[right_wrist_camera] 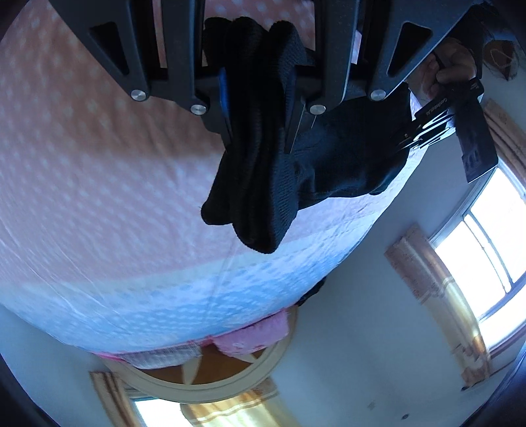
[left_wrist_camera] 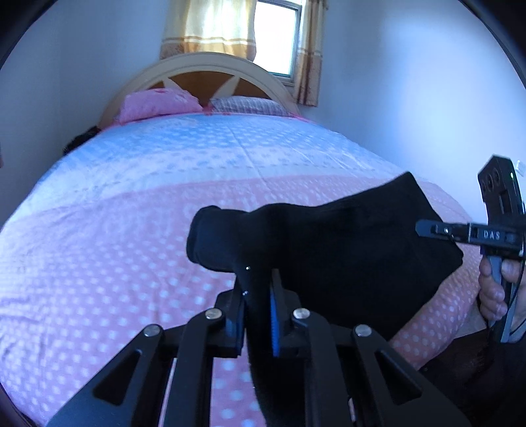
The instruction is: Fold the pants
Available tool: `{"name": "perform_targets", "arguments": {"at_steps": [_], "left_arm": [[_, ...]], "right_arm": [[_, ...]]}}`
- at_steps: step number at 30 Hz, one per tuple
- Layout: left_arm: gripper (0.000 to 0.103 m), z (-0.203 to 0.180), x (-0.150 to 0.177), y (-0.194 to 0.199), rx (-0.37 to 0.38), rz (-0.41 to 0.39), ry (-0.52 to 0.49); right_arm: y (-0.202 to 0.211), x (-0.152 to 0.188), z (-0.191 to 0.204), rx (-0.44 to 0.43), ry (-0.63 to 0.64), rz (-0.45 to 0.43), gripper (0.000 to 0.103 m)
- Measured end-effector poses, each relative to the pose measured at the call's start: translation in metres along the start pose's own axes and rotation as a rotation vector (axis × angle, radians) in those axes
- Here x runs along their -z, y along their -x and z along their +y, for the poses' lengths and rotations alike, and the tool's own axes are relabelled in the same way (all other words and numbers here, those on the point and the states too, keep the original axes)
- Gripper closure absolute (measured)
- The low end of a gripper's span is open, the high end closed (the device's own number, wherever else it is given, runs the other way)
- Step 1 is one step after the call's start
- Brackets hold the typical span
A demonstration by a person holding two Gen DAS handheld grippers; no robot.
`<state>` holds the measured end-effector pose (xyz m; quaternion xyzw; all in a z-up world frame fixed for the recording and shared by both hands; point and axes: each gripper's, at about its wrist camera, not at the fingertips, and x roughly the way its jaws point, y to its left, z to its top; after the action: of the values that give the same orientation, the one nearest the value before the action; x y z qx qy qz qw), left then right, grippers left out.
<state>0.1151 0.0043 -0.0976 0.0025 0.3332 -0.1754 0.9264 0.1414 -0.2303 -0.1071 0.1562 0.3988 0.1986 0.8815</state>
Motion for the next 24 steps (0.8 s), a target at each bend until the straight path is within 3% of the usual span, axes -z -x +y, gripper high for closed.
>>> {"name": "perform_targets", "arguments": {"at_steps": [9, 24], "left_arm": [[0.090, 0.055, -0.002, 0.010, -0.135, -0.005, 0.023], [0.091, 0.127, 0.016, 0.029, -0.264, 0.000, 0.089]], "right_arm": [[-0.067, -0.037, 0.054, -0.056, 0.092, 0.048, 0.076], [-0.156, -0.058, 0.124, -0.140, 0.172, 0.127, 0.076]]}}
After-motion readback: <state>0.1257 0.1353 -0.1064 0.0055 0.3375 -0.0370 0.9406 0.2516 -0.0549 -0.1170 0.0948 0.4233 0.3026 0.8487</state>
